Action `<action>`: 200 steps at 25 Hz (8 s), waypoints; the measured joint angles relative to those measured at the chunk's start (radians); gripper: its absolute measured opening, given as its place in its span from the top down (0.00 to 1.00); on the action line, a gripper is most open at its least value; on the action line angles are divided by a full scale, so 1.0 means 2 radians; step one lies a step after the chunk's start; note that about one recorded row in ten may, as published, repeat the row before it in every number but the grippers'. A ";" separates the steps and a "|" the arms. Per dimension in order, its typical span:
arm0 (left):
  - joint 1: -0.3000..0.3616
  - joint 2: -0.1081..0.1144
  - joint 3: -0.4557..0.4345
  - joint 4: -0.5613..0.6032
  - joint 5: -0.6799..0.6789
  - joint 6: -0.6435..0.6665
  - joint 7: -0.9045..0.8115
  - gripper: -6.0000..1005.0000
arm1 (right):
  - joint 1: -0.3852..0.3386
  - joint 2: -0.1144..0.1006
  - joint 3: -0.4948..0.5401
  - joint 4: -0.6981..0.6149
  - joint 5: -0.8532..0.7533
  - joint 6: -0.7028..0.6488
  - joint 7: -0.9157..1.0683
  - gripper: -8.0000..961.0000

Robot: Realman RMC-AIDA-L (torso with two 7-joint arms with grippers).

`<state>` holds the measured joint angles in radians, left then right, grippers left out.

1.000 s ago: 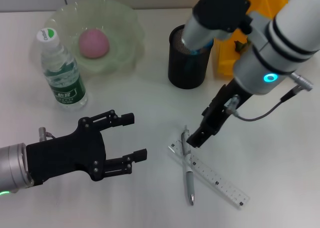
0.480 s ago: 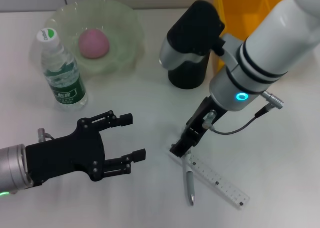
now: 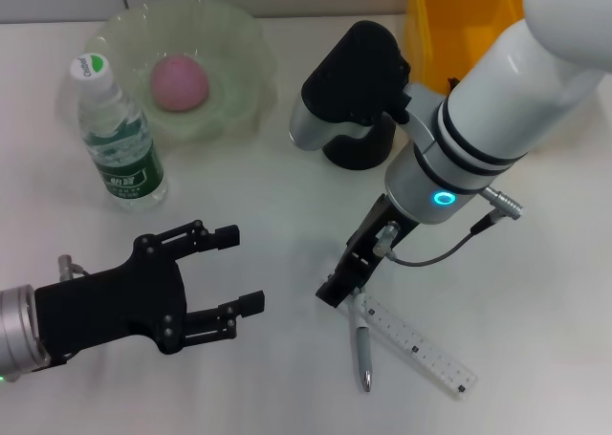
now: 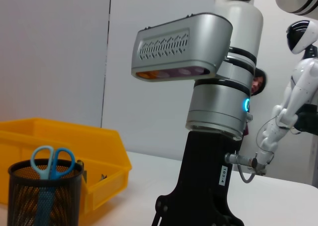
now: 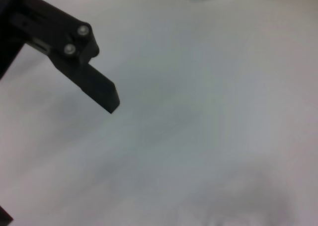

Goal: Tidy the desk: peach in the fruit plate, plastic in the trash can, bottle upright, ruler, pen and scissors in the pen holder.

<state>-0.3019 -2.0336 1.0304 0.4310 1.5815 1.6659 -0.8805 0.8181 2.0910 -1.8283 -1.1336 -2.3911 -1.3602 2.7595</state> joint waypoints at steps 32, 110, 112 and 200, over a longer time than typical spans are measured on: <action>0.004 0.001 0.002 0.003 0.000 0.003 0.000 0.21 | 0.027 0.001 -0.041 0.048 0.012 0.038 0.004 0.22; -0.006 -0.005 0.002 0.001 0.014 0.000 -0.001 0.21 | 0.003 0.001 -0.035 -0.018 -0.033 -0.028 0.098 0.39; -0.006 -0.005 0.002 0.001 0.014 -0.001 -0.001 0.21 | 0.007 0.001 -0.038 -0.012 -0.029 -0.027 0.098 0.39; -0.019 -0.002 0.004 0.001 0.014 0.001 -0.014 0.21 | -0.173 -0.002 0.093 -0.108 0.313 0.399 -0.465 0.60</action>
<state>-0.3408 -2.0380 1.0386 0.4329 1.6092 1.6675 -0.9088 0.4728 2.0879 -1.6424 -1.3500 -1.7659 -0.5621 1.8286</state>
